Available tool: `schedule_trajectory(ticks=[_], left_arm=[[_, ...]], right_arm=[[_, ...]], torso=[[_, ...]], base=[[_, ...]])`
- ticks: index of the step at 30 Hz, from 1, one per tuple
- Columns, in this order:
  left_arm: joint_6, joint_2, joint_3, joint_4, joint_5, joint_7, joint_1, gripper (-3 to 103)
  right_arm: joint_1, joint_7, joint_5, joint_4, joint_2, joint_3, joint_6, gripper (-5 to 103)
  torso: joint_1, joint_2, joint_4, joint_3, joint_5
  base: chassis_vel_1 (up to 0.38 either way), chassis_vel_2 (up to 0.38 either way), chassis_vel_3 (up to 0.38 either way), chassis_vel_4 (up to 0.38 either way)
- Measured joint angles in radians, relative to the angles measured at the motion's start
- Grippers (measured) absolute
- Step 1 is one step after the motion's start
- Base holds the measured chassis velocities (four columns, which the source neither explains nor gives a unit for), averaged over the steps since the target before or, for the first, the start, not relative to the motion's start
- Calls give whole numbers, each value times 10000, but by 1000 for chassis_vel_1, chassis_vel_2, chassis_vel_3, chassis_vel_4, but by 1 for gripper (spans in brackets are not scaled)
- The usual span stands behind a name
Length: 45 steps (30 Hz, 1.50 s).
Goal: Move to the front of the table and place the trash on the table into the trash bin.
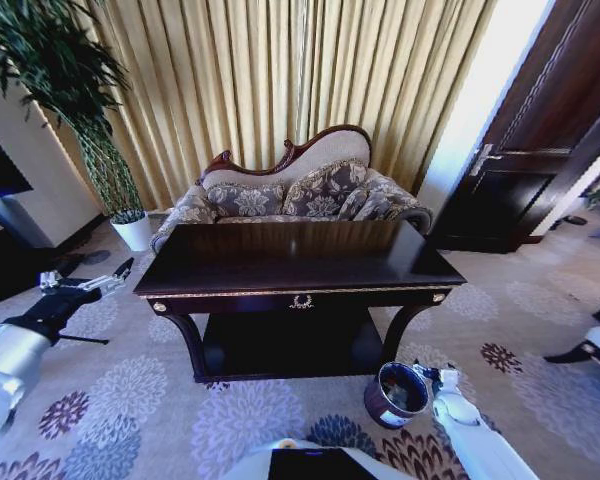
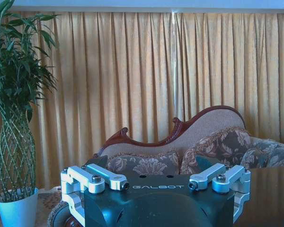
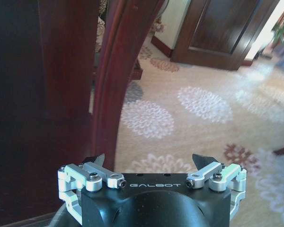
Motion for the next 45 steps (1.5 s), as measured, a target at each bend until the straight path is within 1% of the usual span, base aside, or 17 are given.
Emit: schedule_trajectory(ticks=[2, 3, 4, 5, 7, 8, 10, 12, 14, 15, 19, 21, 23, 26, 32, 34, 45], left_arm=[[-21, -36, -4, -6, -29, -8, -13, 100], [-21, -36, -4, -6, -29, -8, -13, 100], [-36, -54, -31, -6, -58, -10, -12, 100], [-76, -74, -57, -7, -82, -9, -13, 100], [-154, -127, -84, -2, -98, -8, -19, 100], [-154, -127, -84, -2, -98, -8, -19, 100], [-192, -239, -126, -6, -133, 3, -34, 100], [-192, -289, -157, -9, -154, 5, -34, 100], [-226, -483, -335, -17, -249, 60, 22, 100], [-226, -483, -335, -17, -249, 60, 22, 100], [-319, -795, -515, 254, -208, 150, 43, 100], [-321, -829, -563, 277, -216, 150, 59, 100], [-318, -905, -787, 340, -341, 151, 108, 100], [-266, -896, -904, 403, -470, 154, 110, 100], [-212, -732, -748, 549, -477, 185, -28, 100], [-60, -629, -560, 622, -475, 185, -203, 100], [73, -838, -349, 241, -437, 183, -266, 100]], right_arm=[[-425, -196, 623, 1130, -132, 244, -546, 100], [-425, -196, 623, 1130, -132, 244, -546, 100], [-719, -295, 1112, 2012, -218, 425, -885, 100], [-1001, -345, 1513, 2912, -310, 624, -1050, 100], [-1353, -359, 1746, 4021, -443, 904, -1052, 100], [-1353, -359, 1746, 4021, -443, 904, -1052, 100], [-1836, -348, 2077, 5510, -648, 1320, -1013, 100], [-1959, -332, 2180, 5916, -698, 1449, -1008, 100], [-2424, -135, 2582, 7654, -947, 1923, -1016, 100], [-2424, -135, 2582, 7654, -947, 1923, -1016, 100], [-3220, 566, 3200, 10109, -1387, 2546, -1327, 100], [-3351, 610, 3228, 10402, -1423, 2634, -1364, 100], [-3945, 667, 3239, 11686, -1463, 2937, -1443, 100], [-4445, 716, 3224, 12818, -1296, 3051, -1528, 100], [-4716, 778, 3130, 13402, -1031, 2975, -1568, 100], [-4830, 795, 3044, 13522, -913, 2969, -1565, 100], [-4840, 787, 2697, 13448, -806, 2933, -1505, 100]], torso=[[0, 0, 1, 0, -2], [0, 0, 1, 0, -2], [0, 0, -1, 0, -2], [0, 1, 1, 0, -3], [0, 1, 3, 0, -6], [0, 1, 3, 0, -6], [0, 1, 1, -1, -5], [0, 0, -1, 0, -5], [0, 1, 1, 0, -3], [0, 1, 1, 0, -3], [-1, 1, 3, -1, -8], [-1, 1, 2, -1, -8], [-1, 1, 0, -1, -4], [-1, 1, 0, -1, -3], [-2, 2, 1, -1, -5], [-2, 1, -1, 0, -4], [0, 0, 2, 0, -2]], base=[[0, 0, 0, 0], [0, 0, 0, 0], [0, 0, 0, 0], [0, 0, 0, 0], [0, 0, 0, 0], [0, 0, 0, 0], [0, 0, 0, 0], [0, 0, 0, 0], [0, 0, 0, 0], [0, 0, 0, 0], [0, 0, 0, 0], [0, 0, 0, 0], [0, 0, 0, 0], [0, 0, 0, 0], [0, 0, 0, 0], [0, 0, 0, 0], [0, 0, 0, 0]])
